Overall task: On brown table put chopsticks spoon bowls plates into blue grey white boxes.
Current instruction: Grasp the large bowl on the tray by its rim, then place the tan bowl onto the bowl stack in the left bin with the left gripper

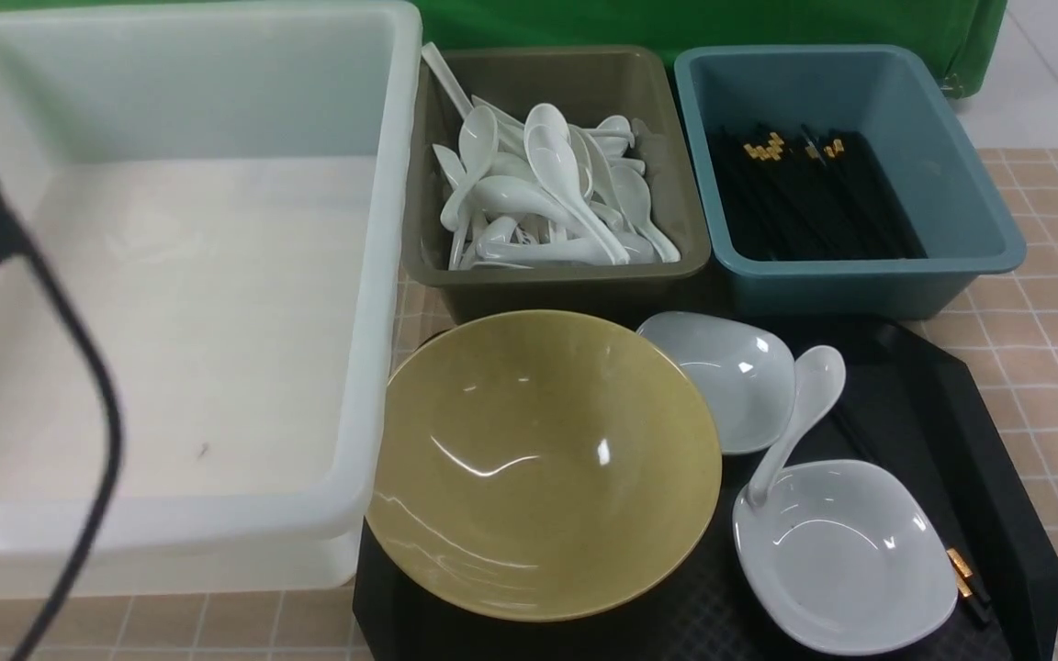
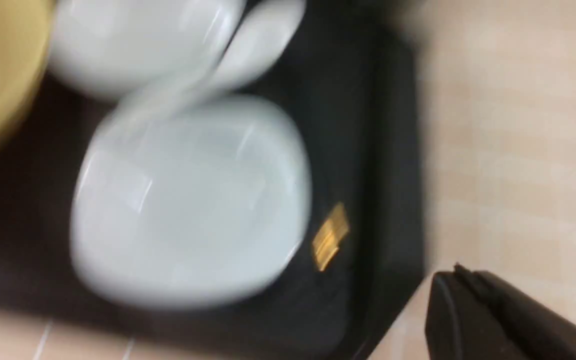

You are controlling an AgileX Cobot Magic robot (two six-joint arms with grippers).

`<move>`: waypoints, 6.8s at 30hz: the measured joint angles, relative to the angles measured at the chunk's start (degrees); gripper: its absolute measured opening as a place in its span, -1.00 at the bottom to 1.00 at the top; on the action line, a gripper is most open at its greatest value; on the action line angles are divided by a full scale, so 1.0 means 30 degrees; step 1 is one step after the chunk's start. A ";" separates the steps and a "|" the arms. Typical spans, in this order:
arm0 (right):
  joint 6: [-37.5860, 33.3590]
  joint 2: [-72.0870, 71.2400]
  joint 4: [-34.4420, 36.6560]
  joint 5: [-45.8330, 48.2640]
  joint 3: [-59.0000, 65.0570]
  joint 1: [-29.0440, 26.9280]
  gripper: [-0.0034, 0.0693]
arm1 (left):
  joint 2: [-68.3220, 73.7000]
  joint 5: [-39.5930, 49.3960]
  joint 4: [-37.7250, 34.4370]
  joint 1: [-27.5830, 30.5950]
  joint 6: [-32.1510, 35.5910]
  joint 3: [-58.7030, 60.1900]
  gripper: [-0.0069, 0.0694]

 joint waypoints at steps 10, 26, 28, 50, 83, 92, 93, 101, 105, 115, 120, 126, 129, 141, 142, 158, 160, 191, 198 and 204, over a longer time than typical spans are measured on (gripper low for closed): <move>-0.3178 0.0942 0.2442 -0.2940 0.0326 0.1393 -0.80 | 0.8176 0.4266 -0.7391 -0.6347 0.7288 -0.5430 -0.81; -0.3259 0.0942 0.4167 -0.2864 0.0335 0.1393 -0.79 | 1.9856 0.2909 -0.9915 -0.8244 0.9546 -0.9346 -0.81; -0.3345 0.0942 0.4374 -0.2745 0.0335 0.1419 -0.79 | 2.0030 0.2532 -1.1157 -0.8244 1.0072 -0.9349 -0.81; -0.6923 0.0942 0.4220 -0.4189 0.1444 0.3513 -0.78 | 1.6591 0.2584 -1.6136 -0.8109 1.9883 -0.9381 -0.81; -0.4620 0.0942 0.3051 -0.1431 0.1444 0.3513 -0.78 | 1.6610 0.4655 -1.0666 -0.6076 1.3461 -1.0516 -0.80; -0.4620 0.0671 0.3051 -0.1277 0.1444 0.3519 -0.76 | 1.7342 0.5036 -0.5000 -0.5817 1.1879 -1.0612 -0.27; -0.4620 0.0516 0.3051 -0.1277 0.1444 0.3519 -0.76 | 1.7450 0.5052 -0.4689 -0.5817 1.1467 -1.0612 -0.19; -0.4620 -0.0804 0.3114 -0.1151 0.1444 0.3519 -0.76 | 1.8736 0.5052 -0.1443 -0.5817 0.6617 -1.0612 0.31; -0.4620 -0.0983 0.3114 -0.1151 0.1444 0.3519 -0.75 | 1.9608 0.4686 -0.0124 -0.5817 0.5595 -1.0612 0.33; -0.4620 -0.0983 0.3114 -0.1146 0.1444 0.3519 -0.74 | 2.1400 0.3915 0.0147 -0.5817 0.4289 -1.0627 0.23; -0.4620 -0.0983 0.3114 -0.1146 0.1444 0.3519 -0.74 | 2.1439 0.3962 -0.0124 -0.5817 0.4269 -1.0666 -0.03; -0.4620 -0.0983 0.3114 -0.1146 0.1444 0.3519 -0.72 | 2.1172 0.4260 -0.1213 -0.5817 0.4225 -1.0739 -0.20; -0.4620 -0.0983 0.3114 -0.1146 0.1444 0.3519 -0.72 | 2.0949 0.4299 -0.1900 -0.5817 0.4570 -1.0739 -0.29; -0.4620 -0.0983 0.3114 -0.1146 0.1444 0.3519 -0.69 | 2.0760 0.4171 -0.4907 -0.5817 0.6510 -1.0718 -0.48; -0.4620 -0.0983 0.3114 -0.1146 0.1444 0.3519 -0.69 | 2.0808 0.4153 -0.5055 -0.5817 0.6709 -1.0718 -0.48; -0.4620 -0.0983 0.3114 -0.1146 0.1444 0.3519 -0.69 | 2.1334 0.4121 -0.6044 -0.5817 0.7600 -1.0683 0.15; -0.4620 -0.0983 0.3114 -0.1146 0.1444 0.3519 -0.68 | 2.1519 0.4197 -0.6314 -0.5817 0.7634 -1.0683 0.15; -0.4620 -0.0983 0.3114 -0.1375 0.1444 0.3519 -0.63 | 1.6257 0.4289 -0.7053 -0.5880 0.7932 -1.0487 -0.80; -0.4620 -0.0983 0.3114 -0.1285 0.1444 0.3519 -0.63 | 1.2917 0.4005 -0.7239 -0.5839 0.8544 -1.0472 -0.80; -0.4620 -0.0983 0.3114 -0.1285 0.1444 0.3519 -0.61 | 0.9132 0.3880 -0.7142 -0.3704 0.8709 -1.0428 -0.80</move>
